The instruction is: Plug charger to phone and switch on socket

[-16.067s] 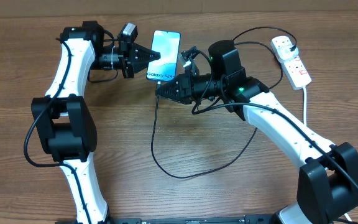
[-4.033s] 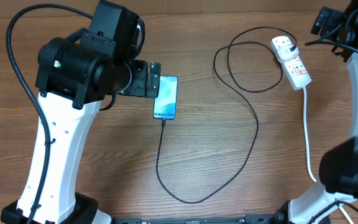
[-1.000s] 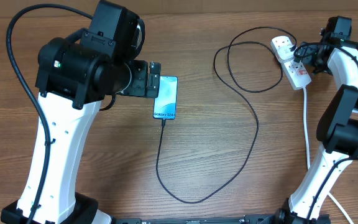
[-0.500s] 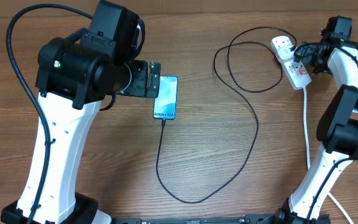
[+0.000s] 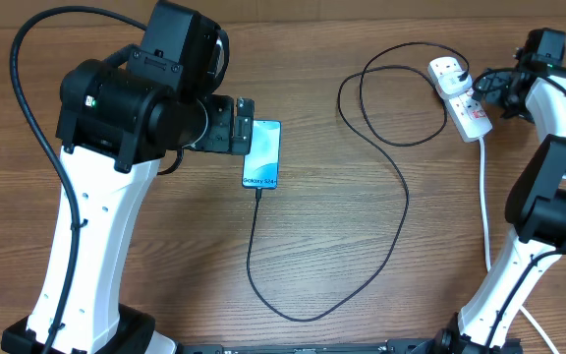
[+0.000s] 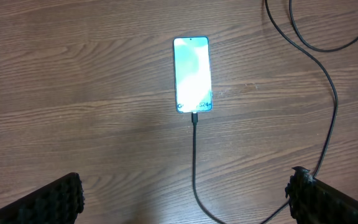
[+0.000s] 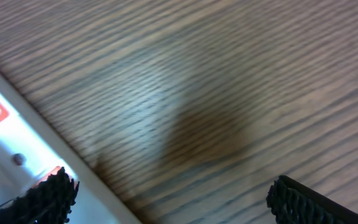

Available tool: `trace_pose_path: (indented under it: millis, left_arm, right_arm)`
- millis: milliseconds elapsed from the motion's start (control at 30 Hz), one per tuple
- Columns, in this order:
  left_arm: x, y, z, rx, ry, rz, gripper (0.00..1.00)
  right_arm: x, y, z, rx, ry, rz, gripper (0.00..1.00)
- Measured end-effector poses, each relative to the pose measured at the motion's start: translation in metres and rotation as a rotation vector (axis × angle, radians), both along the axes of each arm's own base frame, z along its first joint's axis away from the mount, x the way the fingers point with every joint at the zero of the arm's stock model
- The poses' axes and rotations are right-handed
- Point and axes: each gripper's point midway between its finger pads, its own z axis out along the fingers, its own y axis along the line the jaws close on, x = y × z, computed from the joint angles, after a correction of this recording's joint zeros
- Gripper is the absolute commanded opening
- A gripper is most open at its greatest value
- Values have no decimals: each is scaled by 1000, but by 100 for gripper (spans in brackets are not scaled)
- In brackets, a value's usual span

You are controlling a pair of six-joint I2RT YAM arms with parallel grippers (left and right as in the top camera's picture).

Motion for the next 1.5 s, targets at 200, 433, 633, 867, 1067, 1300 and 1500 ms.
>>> trace_pose_path:
  millis: [200,433,633,867,1067,1300,1500]
  left_arm:
    - [0,0,0,0,0,0,99]
    - [0,0,0,0,0,0,100]
    - [0,0,0,0,0,0,100]
    - [0,0,0,0,0,0,100]
    - [0,0,0,0,0,0,100]
    - [0,0,0,0,0,0,100]
    - [0,0,0,0,0,0,100]
  right_arm:
    - [1,2,0,27,-11,9,100]
    - [3,8,-2,45,-14,23,100]
    - [3,9,-4,46,-11,24,100]
    - [3,8,-14,55,-2,13,100]
    - [5,11,-15,81,-14,12,100]
    - [8,17,-14,123,-34,25,100]
    - [11,21,-13,151,-49,35,100]
